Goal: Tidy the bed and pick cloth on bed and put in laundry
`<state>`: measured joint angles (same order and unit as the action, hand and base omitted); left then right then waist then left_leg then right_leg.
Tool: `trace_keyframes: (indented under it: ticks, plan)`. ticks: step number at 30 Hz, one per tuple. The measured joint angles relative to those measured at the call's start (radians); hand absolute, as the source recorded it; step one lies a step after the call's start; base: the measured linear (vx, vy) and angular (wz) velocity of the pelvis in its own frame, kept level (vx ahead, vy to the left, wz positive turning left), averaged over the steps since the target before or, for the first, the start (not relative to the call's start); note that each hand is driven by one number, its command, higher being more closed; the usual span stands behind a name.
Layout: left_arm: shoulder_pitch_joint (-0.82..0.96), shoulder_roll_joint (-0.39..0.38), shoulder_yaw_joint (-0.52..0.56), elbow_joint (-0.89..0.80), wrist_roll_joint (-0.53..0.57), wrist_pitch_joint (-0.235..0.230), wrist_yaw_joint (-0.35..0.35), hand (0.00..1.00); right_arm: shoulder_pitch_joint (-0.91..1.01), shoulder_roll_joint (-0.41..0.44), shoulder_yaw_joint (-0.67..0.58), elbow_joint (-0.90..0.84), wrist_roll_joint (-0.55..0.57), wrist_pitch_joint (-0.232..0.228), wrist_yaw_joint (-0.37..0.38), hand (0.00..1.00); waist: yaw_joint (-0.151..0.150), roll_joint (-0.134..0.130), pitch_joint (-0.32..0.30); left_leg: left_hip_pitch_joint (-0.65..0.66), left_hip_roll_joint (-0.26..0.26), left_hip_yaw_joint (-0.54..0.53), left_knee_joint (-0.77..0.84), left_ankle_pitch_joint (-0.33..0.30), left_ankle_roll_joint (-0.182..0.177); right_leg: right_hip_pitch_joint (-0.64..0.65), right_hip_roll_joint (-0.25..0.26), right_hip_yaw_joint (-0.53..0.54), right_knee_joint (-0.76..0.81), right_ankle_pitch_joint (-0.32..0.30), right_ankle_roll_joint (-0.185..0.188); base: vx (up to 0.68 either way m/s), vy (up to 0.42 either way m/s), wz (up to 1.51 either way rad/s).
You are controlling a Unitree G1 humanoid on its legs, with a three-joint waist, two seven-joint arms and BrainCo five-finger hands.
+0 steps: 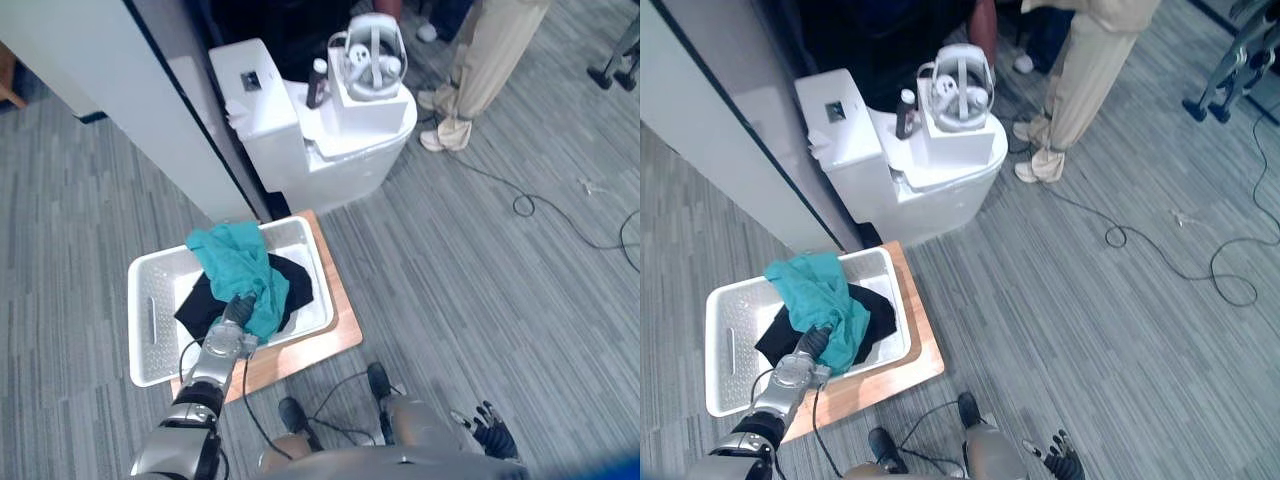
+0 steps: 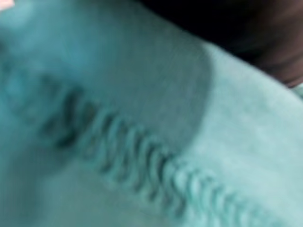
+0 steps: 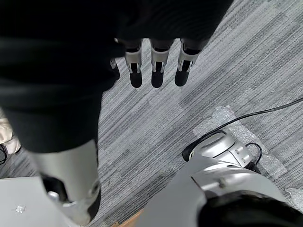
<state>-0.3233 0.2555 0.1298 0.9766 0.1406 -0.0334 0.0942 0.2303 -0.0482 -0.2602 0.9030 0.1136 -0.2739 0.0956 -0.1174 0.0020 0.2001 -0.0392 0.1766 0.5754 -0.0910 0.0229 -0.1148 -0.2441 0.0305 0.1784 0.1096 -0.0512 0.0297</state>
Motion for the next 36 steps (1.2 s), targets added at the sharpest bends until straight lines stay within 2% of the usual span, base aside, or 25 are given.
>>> trace_keyframes:
  ticks: [1, 6, 11, 14, 16, 19, 22, 23, 25, 26, 29, 31, 36]
  plan:
    - [-0.012, -0.006, 0.029, 0.000, -0.001, 0.009, 0.002, 0.00, 0.000, 0.000, 0.010, -0.006, 0.000, -0.004, 0.001, 0.00, 0.000, -0.004, 0.006, -0.012, 0.002, -0.001, 0.010, -0.006, 0.001, -0.007, 0.000, 0.002, 0.001, 0.000, 0.000, 0.00, 0.000, 0.00]
    - [-0.081, -0.010, 0.160, 0.000, -0.015, 0.027, 0.048, 0.00, -0.037, -0.001, 0.038, -0.025, 0.004, -0.007, 0.001, 0.00, 0.001, -0.030, 0.033, -0.052, 0.008, -0.003, 0.032, -0.012, 0.003, -0.048, 0.001, 0.004, 0.011, 0.002, -0.001, 0.05, -0.024, 0.00]
    - [-0.138, -0.012, 0.234, -0.001, -0.045, 0.020, 0.078, 0.00, -0.052, -0.008, 0.075, -0.061, 0.039, -0.010, 0.010, 0.00, 0.012, -0.035, 0.050, -0.072, 0.015, -0.003, 0.060, -0.028, 0.002, -0.066, 0.003, 0.012, 0.024, 0.003, 0.000, 0.05, -0.018, -0.02]
    - [-0.150, -0.011, 0.236, -0.001, -0.097, -0.014, 0.070, 0.00, -0.072, -0.011, 0.081, -0.061, 0.039, -0.009, 0.011, 0.00, 0.017, -0.034, 0.050, -0.070, 0.014, -0.001, 0.069, -0.033, 0.003, -0.066, 0.002, 0.018, 0.030, 0.003, 0.000, 0.02, -0.006, -0.03]
    - [-0.163, -0.005, 0.236, -0.003, -0.153, -0.063, 0.047, 0.00, -0.077, -0.011, 0.081, -0.064, 0.039, -0.009, 0.014, 0.00, 0.024, -0.034, 0.050, -0.069, 0.014, -0.002, 0.074, -0.033, 0.003, -0.062, 0.001, 0.021, 0.031, 0.004, 0.001, 0.00, 0.000, 0.00]
    - [-0.163, 0.050, 0.230, -0.006, -0.242, -0.130, -0.031, 0.00, -0.077, -0.012, 0.080, -0.055, 0.038, 0.000, 0.017, 0.00, 0.028, -0.032, 0.049, -0.047, 0.014, -0.003, 0.079, -0.033, 0.004, -0.044, 0.000, 0.019, 0.039, 0.003, 0.001, 0.00, 0.000, 0.00]
    - [-0.152, 0.094, 0.218, -0.072, -0.324, -0.162, -0.117, 0.00, -0.072, -0.013, 0.076, -0.036, 0.037, 0.015, 0.016, 0.00, 0.029, -0.026, 0.045, -0.020, 0.013, -0.013, 0.078, -0.030, 0.006, -0.011, -0.003, 0.004, 0.037, 0.003, 0.000, -0.04, -0.012, 0.10]
    - [-0.131, 0.120, 0.194, -0.118, -0.378, -0.171, -0.167, 0.00, -0.070, -0.013, 0.074, -0.027, 0.035, 0.020, 0.015, 0.00, 0.029, -0.020, 0.040, -0.008, 0.010, -0.025, 0.073, -0.026, 0.006, 0.005, -0.005, -0.002, 0.034, 0.002, -0.001, -0.05, -0.011, 0.19]
    - [-0.102, 0.147, 0.176, -0.169, -0.452, -0.172, -0.245, 0.00, -0.060, -0.015, 0.069, -0.016, 0.028, 0.025, 0.010, 0.00, 0.029, -0.007, 0.020, -0.002, 0.005, -0.040, 0.065, -0.017, 0.009, 0.017, -0.011, -0.016, 0.027, 0.001, -0.003, -0.05, -0.012, 0.22]
    - [-0.072, 0.157, 0.170, -0.199, -0.503, -0.169, -0.300, 0.00, -0.048, -0.022, 0.058, -0.010, 0.018, 0.031, 0.005, 0.00, 0.031, 0.008, -0.003, 0.004, -0.003, -0.050, 0.044, -0.004, 0.012, 0.023, -0.016, -0.029, 0.022, 0.001, -0.003, -0.03, -0.006, 0.24]
    - [0.024, 0.152, 0.128, -0.285, -0.563, -0.165, -0.381, 0.00, -0.003, -0.040, 0.036, 0.003, 0.014, 0.045, -0.007, 0.00, 0.055, 0.043, -0.041, 0.062, -0.020, -0.075, -0.007, 0.017, 0.013, 0.084, -0.019, -0.053, -0.005, 0.001, -0.003, 0.00, 0.019, 0.23]
    - [0.095, 0.152, 0.109, -0.337, -0.565, -0.150, -0.416, 0.00, 0.026, -0.041, 0.030, 0.017, -0.011, 0.057, -0.022, 0.00, 0.056, 0.047, -0.089, 0.065, -0.021, -0.105, -0.007, 0.018, 0.015, 0.108, -0.025, -0.077, -0.018, -0.002, -0.004, 0.01, 0.005, 0.37]
    - [0.234, 0.149, 0.093, -0.405, -0.561, -0.102, -0.437, 0.00, 0.056, -0.039, 0.026, 0.034, -0.021, 0.073, -0.032, 0.00, 0.058, 0.037, -0.134, 0.093, -0.029, -0.149, -0.011, 0.018, 0.017, 0.171, -0.039, -0.110, -0.047, -0.008, 0.003, 0.00, 0.001, 0.25]
